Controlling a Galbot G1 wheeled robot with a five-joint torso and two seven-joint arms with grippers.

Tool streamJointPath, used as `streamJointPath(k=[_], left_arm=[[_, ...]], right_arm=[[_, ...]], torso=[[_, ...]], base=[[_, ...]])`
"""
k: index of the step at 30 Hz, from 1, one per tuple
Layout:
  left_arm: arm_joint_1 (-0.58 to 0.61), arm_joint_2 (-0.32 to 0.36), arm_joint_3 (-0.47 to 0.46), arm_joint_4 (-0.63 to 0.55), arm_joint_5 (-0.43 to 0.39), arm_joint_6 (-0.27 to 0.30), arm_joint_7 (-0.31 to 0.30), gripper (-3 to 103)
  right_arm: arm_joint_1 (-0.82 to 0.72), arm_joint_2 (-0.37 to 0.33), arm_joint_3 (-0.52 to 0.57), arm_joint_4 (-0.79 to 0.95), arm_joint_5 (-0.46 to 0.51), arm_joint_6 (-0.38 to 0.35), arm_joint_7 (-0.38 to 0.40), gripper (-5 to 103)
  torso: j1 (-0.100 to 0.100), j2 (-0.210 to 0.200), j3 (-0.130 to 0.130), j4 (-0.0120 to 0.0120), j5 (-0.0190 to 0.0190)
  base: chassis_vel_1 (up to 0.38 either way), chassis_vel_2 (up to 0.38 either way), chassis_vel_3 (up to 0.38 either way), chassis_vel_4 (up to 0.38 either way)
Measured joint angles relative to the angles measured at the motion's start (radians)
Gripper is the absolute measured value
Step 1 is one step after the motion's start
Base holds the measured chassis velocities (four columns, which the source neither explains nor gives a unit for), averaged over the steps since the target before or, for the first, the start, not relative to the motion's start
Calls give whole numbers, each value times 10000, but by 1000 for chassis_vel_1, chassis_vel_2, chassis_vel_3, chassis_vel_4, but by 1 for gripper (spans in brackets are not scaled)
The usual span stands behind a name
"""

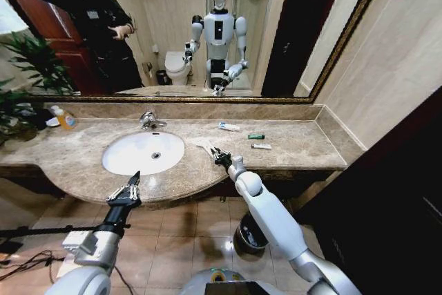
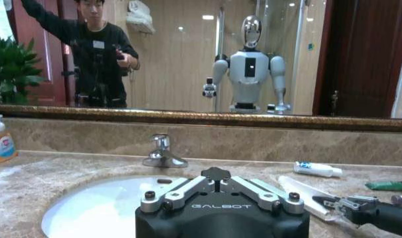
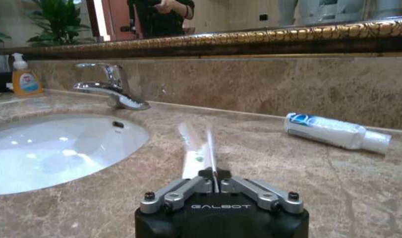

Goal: Pick up the trash from the sink and place it in the trash bin.

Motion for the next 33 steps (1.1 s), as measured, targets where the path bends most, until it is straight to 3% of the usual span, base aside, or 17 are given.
streamJointPath(k=[10, 21, 33], left_arm=[[0, 0, 0, 0, 0, 0, 0, 0], [0, 0, 0, 0, 0, 0, 0, 0], [0, 0, 0, 0, 0, 0, 0, 0]], right_arm=[[-86, -195, 48, 498, 126, -8, 106, 0], [-637, -1320, 525, 2060, 980, -504, 345, 0], [-2560, -2798, 2611, 4050, 1821, -646, 1, 0]], torso=[[0, 0, 0, 0, 0], [0, 0, 0, 0, 2], [0, 0, -1, 0, 1]], base=[[0, 0, 0, 0], [0, 0, 0, 0], [0, 0, 0, 0]])
